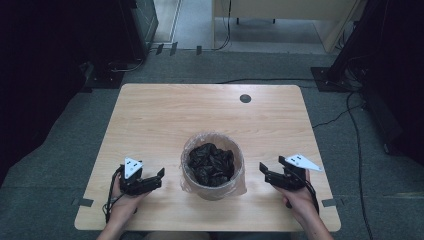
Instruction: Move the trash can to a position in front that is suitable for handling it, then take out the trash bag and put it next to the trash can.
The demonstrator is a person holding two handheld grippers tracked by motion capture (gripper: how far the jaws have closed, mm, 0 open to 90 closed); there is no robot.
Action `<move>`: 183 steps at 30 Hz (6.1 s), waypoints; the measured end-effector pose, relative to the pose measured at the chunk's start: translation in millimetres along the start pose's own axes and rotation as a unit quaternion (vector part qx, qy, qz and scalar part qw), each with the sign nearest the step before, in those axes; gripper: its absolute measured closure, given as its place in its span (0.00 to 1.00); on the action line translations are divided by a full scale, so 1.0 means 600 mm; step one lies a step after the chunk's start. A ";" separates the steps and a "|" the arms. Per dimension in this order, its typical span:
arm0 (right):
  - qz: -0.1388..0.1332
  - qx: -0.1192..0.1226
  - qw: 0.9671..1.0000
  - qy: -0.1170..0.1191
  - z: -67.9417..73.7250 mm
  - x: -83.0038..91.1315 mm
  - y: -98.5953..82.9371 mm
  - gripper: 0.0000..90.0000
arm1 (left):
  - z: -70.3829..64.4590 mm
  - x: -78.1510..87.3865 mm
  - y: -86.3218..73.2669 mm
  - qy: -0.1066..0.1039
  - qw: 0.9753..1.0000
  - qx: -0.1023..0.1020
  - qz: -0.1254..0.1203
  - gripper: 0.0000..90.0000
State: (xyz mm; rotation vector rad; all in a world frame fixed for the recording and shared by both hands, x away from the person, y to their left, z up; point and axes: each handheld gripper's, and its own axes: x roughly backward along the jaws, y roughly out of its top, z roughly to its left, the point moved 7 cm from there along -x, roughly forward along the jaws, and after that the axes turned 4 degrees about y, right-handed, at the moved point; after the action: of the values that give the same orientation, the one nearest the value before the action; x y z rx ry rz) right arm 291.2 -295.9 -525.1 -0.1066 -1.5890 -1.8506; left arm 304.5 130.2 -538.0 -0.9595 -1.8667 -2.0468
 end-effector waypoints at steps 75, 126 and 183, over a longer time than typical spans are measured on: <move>0.101 0.013 0.984 -0.145 -0.113 0.065 -0.104 0.05 | -0.144 -0.049 -0.018 0.010 1.000 -0.008 0.027 0.15; 0.096 0.038 0.988 -0.119 0.074 -0.036 -0.098 0.08 | -0.144 -0.061 -0.021 0.013 0.999 0.001 0.049 0.16; -0.110 0.043 0.993 0.010 0.210 0.070 0.095 1.00 | -0.212 0.131 0.185 -0.114 0.985 -0.042 -0.124 0.99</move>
State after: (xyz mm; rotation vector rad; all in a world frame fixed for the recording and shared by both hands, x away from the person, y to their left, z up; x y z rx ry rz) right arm 244.8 -202.0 -425.4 0.1300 -1.7212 -1.9364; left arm 265.4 11.0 -399.9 -1.0703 -2.1255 -2.2552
